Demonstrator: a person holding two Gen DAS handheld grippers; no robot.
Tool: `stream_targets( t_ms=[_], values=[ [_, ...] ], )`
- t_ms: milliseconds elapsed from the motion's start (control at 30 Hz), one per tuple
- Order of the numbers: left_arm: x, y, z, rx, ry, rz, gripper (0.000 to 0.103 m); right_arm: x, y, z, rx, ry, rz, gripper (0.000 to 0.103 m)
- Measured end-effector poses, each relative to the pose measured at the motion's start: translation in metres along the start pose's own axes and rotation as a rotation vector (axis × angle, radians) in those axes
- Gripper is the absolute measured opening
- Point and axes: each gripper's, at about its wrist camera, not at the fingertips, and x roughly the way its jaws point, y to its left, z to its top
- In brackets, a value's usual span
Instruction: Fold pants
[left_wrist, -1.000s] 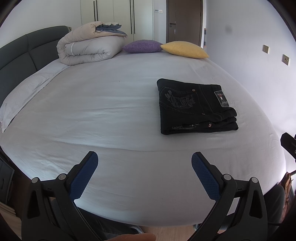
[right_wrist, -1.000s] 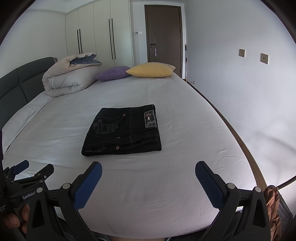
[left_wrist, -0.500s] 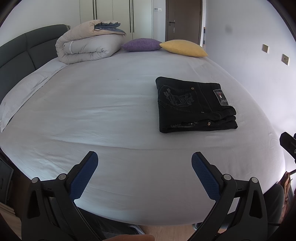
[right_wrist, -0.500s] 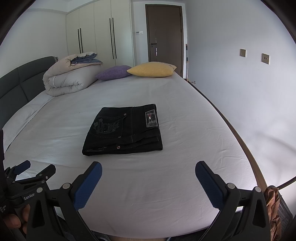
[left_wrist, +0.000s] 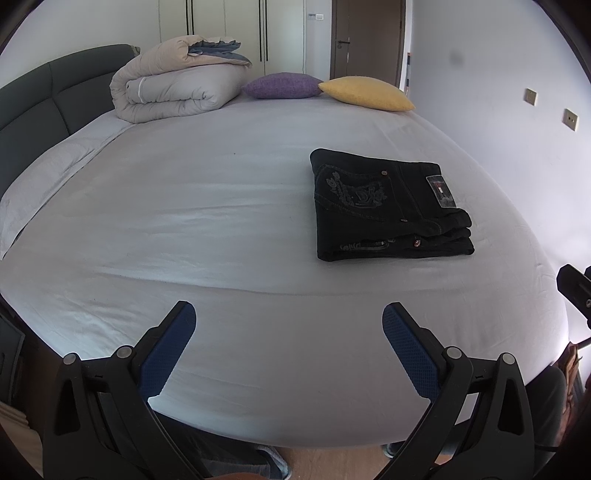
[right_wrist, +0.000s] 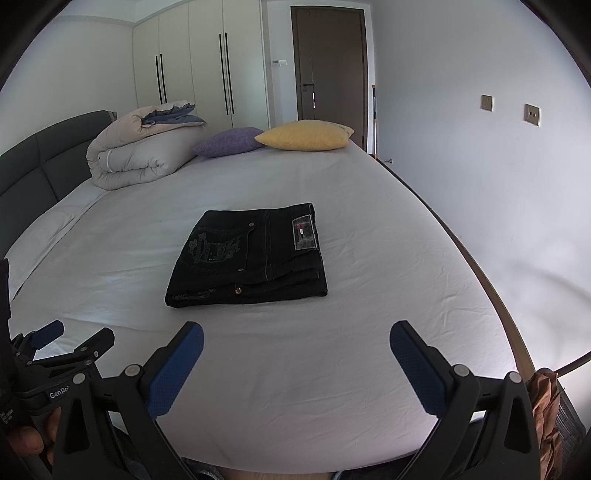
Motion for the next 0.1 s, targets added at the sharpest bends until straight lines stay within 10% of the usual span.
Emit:
stream_targets(
  t_ms=[100],
  values=[
    [0.0005,-0.0007,0.0011,0.005,-0.005,0.001,0.103,0.0,-0.0009,-0.0007,0.001,0.004,0.002,0.103]
  ],
)
